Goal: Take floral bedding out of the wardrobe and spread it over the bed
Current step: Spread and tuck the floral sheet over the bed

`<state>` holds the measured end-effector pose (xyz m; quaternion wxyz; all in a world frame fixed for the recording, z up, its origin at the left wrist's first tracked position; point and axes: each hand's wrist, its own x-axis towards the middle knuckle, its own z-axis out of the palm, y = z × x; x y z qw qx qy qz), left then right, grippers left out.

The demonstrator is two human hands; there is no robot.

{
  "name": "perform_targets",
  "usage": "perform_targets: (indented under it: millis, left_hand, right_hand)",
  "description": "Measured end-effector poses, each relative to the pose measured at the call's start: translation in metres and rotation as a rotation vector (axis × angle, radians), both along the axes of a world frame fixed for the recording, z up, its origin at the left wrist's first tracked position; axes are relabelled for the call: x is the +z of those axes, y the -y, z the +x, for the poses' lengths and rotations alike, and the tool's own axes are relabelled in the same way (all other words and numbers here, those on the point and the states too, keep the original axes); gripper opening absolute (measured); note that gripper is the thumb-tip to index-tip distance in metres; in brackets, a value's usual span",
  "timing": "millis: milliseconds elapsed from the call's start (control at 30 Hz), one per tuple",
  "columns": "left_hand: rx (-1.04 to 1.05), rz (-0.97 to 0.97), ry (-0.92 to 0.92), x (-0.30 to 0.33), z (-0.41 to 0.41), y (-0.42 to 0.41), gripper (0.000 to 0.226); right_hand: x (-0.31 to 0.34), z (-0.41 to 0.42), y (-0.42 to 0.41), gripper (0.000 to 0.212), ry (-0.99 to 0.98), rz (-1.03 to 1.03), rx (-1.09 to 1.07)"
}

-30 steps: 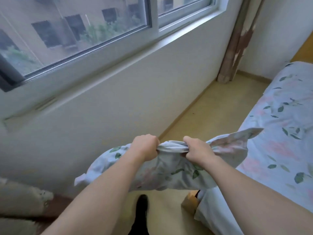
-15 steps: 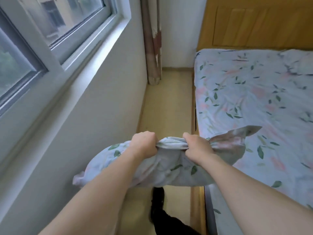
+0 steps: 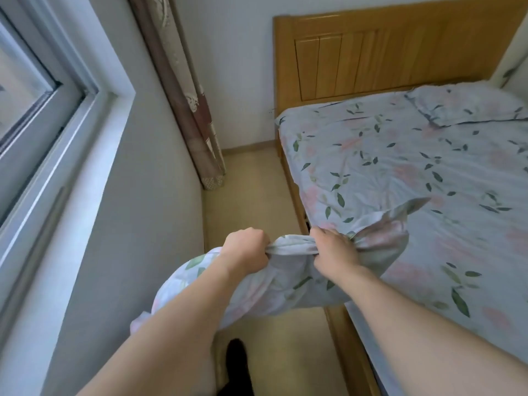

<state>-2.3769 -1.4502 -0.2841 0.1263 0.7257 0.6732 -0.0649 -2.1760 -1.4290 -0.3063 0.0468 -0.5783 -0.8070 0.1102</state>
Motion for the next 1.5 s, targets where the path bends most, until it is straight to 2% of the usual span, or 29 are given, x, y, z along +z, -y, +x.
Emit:
perform_targets:
  millis: [333, 500, 733, 900, 1000, 1233, 1500]
  left_hand:
    - [-0.166, -0.001, 0.029, 0.012, -0.091, -0.262, 0.01]
    - [-0.263, -0.02, 0.002, 0.015, -0.097, -0.38, 0.008]
    - [-0.293, -0.026, -0.023, 0.004, -0.104, -0.551, 0.016]
    - [-0.324, -0.007, -0.028, 0.009, -0.1, -0.669, 0.015]
    - [-0.353, -0.02, 0.024, 0.005, -0.094, -0.74, 0.022]
    - [-0.471, -0.084, 0.145, -0.004, -0.064, -0.896, 0.018]
    - [-0.515, -0.215, 0.254, -0.018, 0.031, -1.039, 0.02]
  right_hand:
    - [0.019, -0.091, -0.214, 0.021, 0.0, 0.024, -0.241]
    - [0.021, -0.1, -0.318, 0.026, -0.017, 0.038, -0.32]
    - [0.005, -0.109, -0.485, 0.019, -0.025, 0.002, -0.341]
    - [0.009, -0.108, -0.598, 0.022, 0.014, 0.049, -0.373]
    - [0.007, -0.105, -0.662, 0.025, 0.013, 0.066, -0.421]
    - [0.003, -0.084, -0.795, 0.021, 0.001, 0.103, -0.575]
    - [-0.007, 0.003, -0.92, 0.02, 0.059, 0.142, -0.694]
